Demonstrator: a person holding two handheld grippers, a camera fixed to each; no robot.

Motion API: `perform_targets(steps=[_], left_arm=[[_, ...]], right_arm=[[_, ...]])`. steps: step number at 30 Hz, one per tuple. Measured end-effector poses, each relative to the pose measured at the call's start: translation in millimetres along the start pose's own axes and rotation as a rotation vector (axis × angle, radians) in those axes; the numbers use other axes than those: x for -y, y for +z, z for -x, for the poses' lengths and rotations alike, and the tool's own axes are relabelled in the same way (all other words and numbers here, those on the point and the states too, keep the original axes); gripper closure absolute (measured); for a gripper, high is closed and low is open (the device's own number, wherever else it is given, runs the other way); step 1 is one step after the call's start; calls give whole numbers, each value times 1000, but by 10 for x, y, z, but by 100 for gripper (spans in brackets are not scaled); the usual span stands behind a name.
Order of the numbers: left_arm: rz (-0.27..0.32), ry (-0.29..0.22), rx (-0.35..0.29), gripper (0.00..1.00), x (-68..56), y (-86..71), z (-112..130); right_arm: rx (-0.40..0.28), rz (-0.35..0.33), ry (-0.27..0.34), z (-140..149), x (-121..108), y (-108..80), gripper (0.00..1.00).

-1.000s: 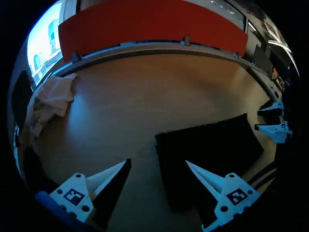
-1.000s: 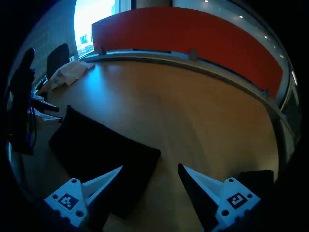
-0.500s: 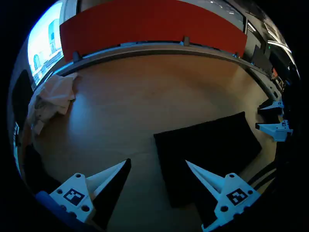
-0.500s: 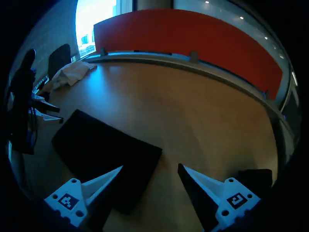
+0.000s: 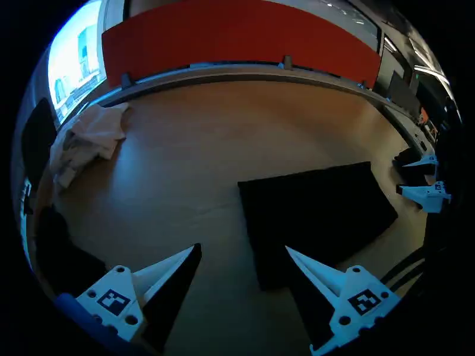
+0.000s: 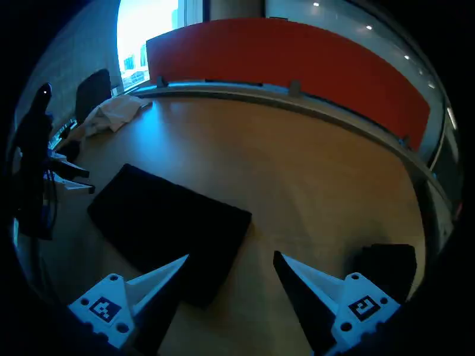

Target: Fold towel

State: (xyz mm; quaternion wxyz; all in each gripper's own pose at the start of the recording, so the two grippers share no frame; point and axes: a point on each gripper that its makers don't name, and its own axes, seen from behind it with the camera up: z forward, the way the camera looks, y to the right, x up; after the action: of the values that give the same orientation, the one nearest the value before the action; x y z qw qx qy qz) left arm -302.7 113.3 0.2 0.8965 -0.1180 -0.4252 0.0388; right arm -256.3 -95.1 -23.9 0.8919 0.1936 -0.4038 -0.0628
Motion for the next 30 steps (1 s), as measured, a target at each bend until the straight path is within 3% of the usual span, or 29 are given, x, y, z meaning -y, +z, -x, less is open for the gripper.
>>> perform_targets(steps=[12, 21, 30], left_arm=[[-13, -26, -4, 7, 24, -193, 222], [-26, -34, -17, 7, 65, -332, 263], [-54, -69, -10, 7, 150, -528, 475]], right_arm=[[-7, -1, -8, 112, 39, -196, 0], [-7, -47, -63, 114, 130, -201, 0], [7, -97, -133, 152, 268, -173, 0]])
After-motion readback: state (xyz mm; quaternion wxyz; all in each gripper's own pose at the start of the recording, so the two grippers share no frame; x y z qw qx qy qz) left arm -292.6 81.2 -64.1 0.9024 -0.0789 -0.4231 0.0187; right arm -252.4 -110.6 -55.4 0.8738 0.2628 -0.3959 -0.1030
